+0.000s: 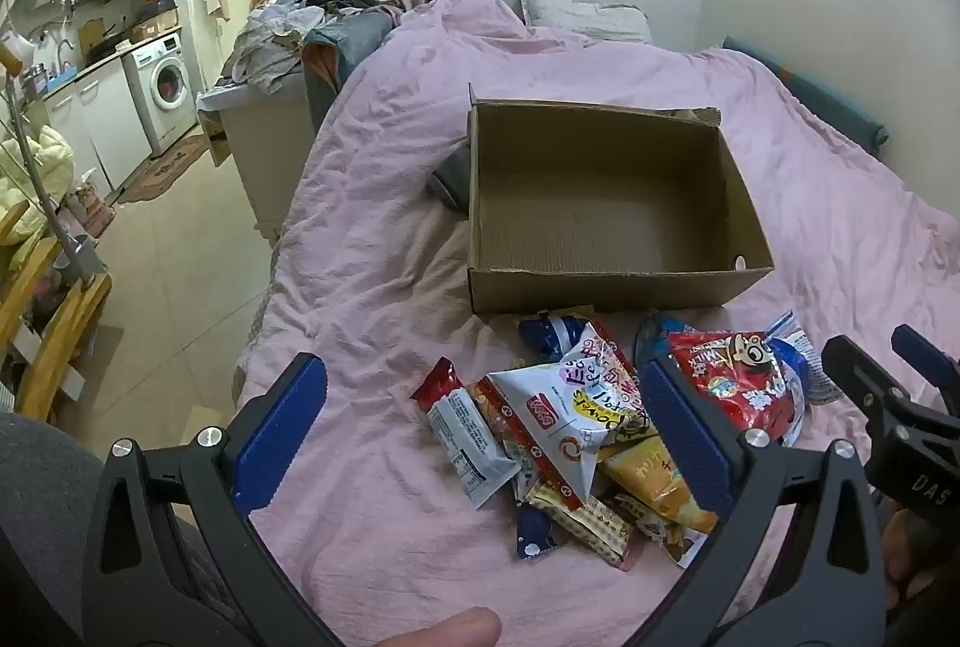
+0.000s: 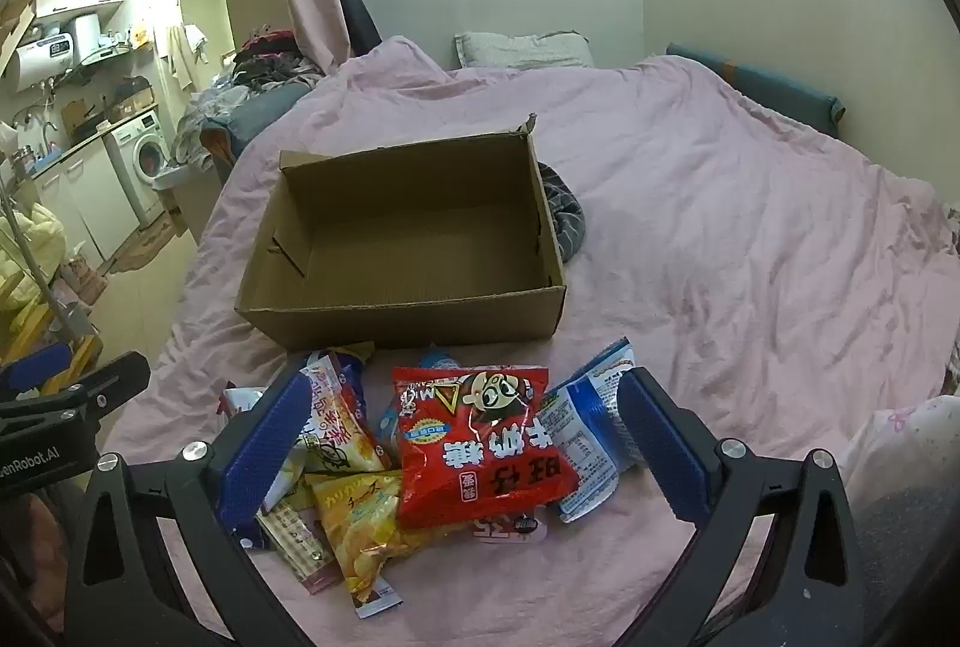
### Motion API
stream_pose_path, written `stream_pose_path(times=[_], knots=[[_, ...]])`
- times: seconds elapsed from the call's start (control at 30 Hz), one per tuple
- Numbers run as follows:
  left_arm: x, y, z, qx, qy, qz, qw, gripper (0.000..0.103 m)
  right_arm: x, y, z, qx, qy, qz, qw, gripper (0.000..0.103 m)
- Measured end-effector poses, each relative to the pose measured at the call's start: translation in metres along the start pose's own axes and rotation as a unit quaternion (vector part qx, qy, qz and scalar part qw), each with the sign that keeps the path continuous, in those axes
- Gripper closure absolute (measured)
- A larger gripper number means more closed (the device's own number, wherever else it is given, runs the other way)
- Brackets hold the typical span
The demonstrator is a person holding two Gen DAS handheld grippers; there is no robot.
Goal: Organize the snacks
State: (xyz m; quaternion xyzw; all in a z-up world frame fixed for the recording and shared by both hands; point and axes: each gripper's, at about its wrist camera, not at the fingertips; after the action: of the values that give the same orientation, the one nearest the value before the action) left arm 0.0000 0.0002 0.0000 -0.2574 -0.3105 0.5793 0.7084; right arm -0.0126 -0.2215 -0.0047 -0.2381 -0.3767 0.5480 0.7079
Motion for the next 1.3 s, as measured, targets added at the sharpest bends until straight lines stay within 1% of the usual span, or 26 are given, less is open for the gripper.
stream_pose_path(times=[1.3], knots=[[-0.0004, -0.0001, 0.0003, 0.002, -0.003, -0.003, 1.0, 0.0, -0.0034, -0.0027, 0.0009, -0.003, 0.001, 0.0, 1.0, 0.0]])
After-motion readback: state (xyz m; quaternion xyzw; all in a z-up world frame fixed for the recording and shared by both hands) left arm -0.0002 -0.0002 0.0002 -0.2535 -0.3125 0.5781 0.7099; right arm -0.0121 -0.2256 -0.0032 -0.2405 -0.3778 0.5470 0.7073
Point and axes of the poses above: each gripper's, at about its wrist camera, not at the fingertips, and z roughly against the way its jaws point, x to its left, y to its underside, and after that the axes turned 13 degrees about -z, right-handed
